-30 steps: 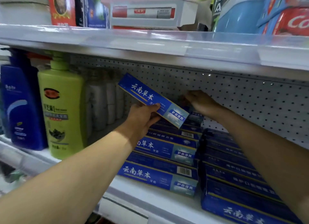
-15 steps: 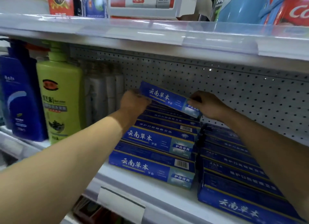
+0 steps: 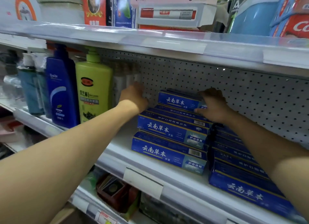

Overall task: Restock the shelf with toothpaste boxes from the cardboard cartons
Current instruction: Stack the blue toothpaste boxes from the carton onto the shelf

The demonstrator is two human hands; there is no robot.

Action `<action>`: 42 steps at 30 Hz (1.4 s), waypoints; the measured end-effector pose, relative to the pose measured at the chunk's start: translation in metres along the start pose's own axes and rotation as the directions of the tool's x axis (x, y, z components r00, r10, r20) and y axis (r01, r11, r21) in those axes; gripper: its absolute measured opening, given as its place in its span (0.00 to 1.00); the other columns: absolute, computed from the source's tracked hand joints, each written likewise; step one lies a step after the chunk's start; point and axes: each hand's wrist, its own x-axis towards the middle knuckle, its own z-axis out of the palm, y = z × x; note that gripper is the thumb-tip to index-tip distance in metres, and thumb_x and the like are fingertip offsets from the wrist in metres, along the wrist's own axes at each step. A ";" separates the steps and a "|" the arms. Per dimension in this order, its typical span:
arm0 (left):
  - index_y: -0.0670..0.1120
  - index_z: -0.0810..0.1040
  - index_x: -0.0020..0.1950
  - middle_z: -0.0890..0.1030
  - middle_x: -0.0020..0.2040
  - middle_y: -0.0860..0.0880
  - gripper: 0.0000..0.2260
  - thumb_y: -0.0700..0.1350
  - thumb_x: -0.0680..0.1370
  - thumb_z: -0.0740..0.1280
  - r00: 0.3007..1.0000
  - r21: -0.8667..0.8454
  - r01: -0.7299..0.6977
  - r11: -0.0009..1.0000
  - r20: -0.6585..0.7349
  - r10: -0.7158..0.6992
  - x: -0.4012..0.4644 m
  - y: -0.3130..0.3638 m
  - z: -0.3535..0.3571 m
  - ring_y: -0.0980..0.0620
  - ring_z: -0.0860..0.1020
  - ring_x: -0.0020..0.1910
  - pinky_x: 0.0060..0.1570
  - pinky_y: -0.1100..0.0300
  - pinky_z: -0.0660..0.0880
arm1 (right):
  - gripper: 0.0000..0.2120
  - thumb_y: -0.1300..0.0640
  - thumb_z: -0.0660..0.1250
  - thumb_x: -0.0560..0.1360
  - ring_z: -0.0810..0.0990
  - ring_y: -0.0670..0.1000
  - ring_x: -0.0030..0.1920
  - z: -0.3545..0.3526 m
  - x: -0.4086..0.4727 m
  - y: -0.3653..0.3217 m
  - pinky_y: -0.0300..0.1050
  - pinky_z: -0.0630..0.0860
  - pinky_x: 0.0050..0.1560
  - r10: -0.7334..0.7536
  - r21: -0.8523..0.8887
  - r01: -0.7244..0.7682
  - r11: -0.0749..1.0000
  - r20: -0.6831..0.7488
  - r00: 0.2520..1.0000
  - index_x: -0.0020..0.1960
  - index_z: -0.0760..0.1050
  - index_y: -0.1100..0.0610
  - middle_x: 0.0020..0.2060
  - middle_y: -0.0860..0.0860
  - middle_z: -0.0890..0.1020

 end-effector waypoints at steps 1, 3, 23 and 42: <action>0.44 0.71 0.65 0.78 0.61 0.44 0.21 0.42 0.73 0.69 1.000 0.026 -0.015 1.000 0.004 0.015 -0.006 0.000 -0.005 0.44 0.76 0.60 0.55 0.59 0.73 | 0.32 0.48 0.69 0.73 0.60 0.59 0.67 -0.003 -0.006 -0.009 0.51 0.63 0.65 -0.022 0.019 0.022 1.000 -0.002 1.000 0.73 0.61 0.55 0.66 0.58 0.64; 0.42 0.73 0.63 0.78 0.58 0.43 0.19 0.43 0.73 0.69 0.999 0.045 -0.044 0.998 -0.022 0.045 -0.018 0.000 -0.017 0.43 0.77 0.57 0.50 0.60 0.72 | 0.32 0.47 0.69 0.73 0.60 0.58 0.67 -0.008 -0.018 -0.029 0.51 0.62 0.66 -0.066 0.063 0.067 0.996 -0.017 0.998 0.72 0.62 0.53 0.67 0.57 0.64; 0.43 0.72 0.62 0.77 0.60 0.43 0.18 0.45 0.74 0.69 0.980 0.278 0.159 0.947 0.075 -0.187 -0.207 -0.170 -0.198 0.44 0.74 0.59 0.56 0.55 0.71 | 0.32 0.47 0.69 0.71 0.62 0.57 0.66 0.045 -0.182 -0.308 0.48 0.63 0.64 -0.497 0.183 0.468 0.865 0.178 0.849 0.71 0.63 0.55 0.65 0.54 0.65; 0.43 0.70 0.64 0.76 0.62 0.41 0.20 0.42 0.73 0.69 0.671 0.472 0.524 0.709 0.284 -0.685 -0.374 -0.410 -0.139 0.42 0.74 0.61 0.58 0.53 0.71 | 0.34 0.49 0.70 0.72 0.60 0.57 0.68 0.270 -0.268 -0.389 0.52 0.64 0.67 -0.560 0.359 0.438 0.824 0.628 0.541 0.72 0.61 0.56 0.68 0.55 0.62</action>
